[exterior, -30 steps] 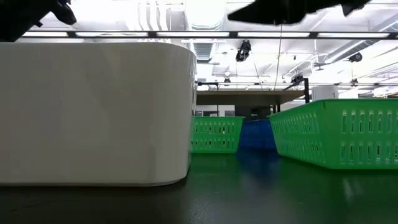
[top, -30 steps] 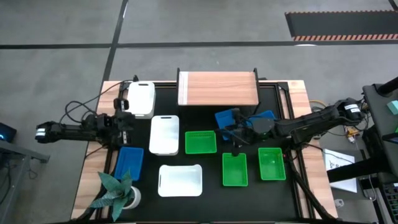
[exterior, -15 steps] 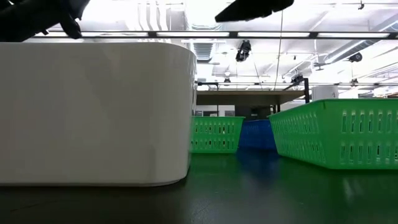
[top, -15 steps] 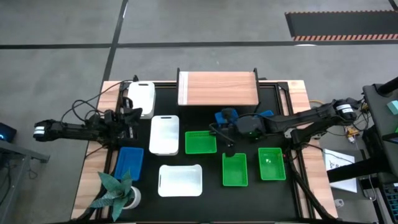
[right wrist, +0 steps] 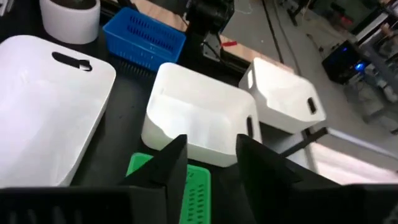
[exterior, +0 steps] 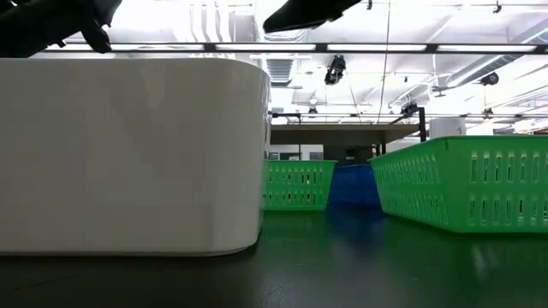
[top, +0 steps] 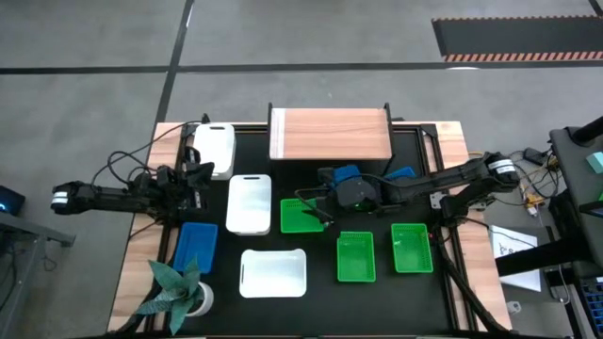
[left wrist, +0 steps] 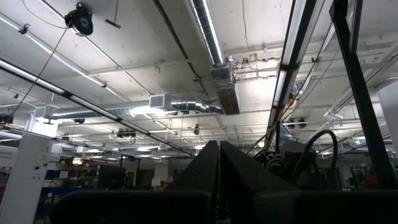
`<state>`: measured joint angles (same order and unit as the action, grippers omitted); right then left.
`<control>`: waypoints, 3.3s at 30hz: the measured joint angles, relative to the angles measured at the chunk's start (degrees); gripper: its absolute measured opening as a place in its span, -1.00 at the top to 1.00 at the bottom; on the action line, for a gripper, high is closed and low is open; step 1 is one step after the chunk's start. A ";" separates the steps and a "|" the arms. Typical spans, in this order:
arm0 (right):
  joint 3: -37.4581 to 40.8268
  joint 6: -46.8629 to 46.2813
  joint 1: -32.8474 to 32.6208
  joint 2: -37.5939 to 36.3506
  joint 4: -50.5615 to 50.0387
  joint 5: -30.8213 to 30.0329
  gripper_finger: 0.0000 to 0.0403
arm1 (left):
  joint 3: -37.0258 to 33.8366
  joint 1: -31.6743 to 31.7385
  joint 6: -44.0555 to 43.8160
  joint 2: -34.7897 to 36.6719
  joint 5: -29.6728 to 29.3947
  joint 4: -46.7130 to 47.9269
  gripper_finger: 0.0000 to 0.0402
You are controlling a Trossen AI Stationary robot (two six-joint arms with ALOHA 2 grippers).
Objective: Stack baskets on shelf by color
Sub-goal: Put the middle white bin on the shelf
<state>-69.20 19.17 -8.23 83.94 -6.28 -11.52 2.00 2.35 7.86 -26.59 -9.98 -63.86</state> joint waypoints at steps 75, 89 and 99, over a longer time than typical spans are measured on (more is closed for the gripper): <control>-33.24 -7.87 0.44 41.48 4.43 11.49 0.28 | -0.07 0.01 0.02 0.17 -1.25 -0.20 1.00; -35.20 -9.66 2.92 42.67 1.04 11.40 0.31 | -0.07 0.02 0.04 0.20 -1.25 -0.20 1.00; -35.09 -11.78 3.39 42.71 -2.09 12.25 0.43 | -0.07 0.01 0.04 0.20 -1.25 -0.20 1.00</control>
<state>-104.29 7.39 -4.84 126.65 -8.38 0.73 1.93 2.36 7.90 -26.39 -11.22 -64.05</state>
